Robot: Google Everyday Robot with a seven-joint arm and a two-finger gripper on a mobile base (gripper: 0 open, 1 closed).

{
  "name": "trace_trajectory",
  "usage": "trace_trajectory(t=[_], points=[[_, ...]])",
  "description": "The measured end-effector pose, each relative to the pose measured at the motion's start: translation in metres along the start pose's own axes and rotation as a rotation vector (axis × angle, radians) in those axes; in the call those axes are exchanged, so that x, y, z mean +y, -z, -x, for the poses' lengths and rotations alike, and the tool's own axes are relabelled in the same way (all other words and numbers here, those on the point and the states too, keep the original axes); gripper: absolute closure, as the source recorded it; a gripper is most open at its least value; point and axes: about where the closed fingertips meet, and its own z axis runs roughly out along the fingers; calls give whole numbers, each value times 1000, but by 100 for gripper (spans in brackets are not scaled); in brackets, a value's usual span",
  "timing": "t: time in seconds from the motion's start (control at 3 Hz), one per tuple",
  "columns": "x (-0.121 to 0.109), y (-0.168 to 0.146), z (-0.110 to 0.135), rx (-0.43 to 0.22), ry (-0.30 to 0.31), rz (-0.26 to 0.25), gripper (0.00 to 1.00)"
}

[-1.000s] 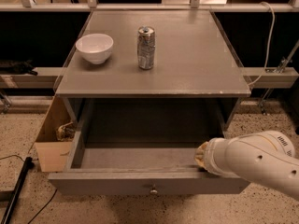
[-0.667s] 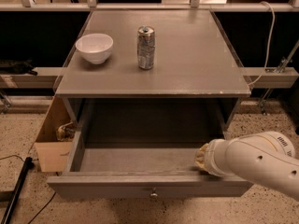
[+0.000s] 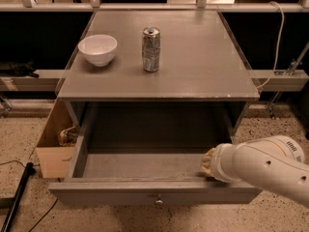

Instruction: Open top drawer

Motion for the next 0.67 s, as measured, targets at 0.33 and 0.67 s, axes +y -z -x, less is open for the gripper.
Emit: trace_trajectory(t=[0.33,0.67], points=[[0,0,0,0,0,0,35],[0,0,0,0,0,0,12]])
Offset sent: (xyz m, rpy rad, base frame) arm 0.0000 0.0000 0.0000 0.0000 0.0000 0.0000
